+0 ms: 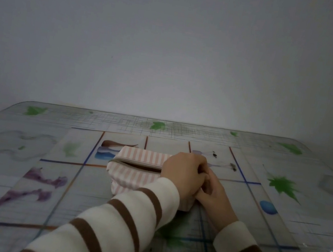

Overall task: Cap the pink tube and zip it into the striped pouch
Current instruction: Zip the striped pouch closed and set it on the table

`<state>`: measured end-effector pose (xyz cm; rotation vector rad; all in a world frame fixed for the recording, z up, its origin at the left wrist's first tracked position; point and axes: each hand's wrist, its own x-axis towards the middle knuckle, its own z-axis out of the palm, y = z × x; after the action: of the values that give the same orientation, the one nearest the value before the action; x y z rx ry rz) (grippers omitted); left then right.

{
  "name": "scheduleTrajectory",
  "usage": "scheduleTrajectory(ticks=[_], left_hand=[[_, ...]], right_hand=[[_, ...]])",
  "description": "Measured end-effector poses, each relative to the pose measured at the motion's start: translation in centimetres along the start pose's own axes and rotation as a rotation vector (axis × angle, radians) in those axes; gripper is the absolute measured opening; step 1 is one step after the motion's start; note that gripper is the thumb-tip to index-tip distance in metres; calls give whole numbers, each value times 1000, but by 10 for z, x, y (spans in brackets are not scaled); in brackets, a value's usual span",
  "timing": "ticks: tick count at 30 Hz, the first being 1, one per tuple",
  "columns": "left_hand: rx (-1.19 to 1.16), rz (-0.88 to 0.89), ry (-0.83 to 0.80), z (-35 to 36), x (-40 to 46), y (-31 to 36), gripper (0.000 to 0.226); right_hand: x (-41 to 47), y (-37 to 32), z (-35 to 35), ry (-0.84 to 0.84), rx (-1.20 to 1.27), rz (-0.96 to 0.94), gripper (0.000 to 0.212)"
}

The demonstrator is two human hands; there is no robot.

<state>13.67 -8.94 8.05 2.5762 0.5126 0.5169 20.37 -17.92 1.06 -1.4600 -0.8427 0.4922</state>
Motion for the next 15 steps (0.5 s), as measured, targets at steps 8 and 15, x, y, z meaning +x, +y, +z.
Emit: scheduleTrajectory(ticks=[8, 15], left_hand=[[-69, 15, 43, 1, -4, -4, 4], [-45, 36, 57, -1, -7, -9, 5]], right_hand=[[-4, -5, -2, 42, 5, -30, 54], [-5, -5, -4, 62, -19, -46, 49]])
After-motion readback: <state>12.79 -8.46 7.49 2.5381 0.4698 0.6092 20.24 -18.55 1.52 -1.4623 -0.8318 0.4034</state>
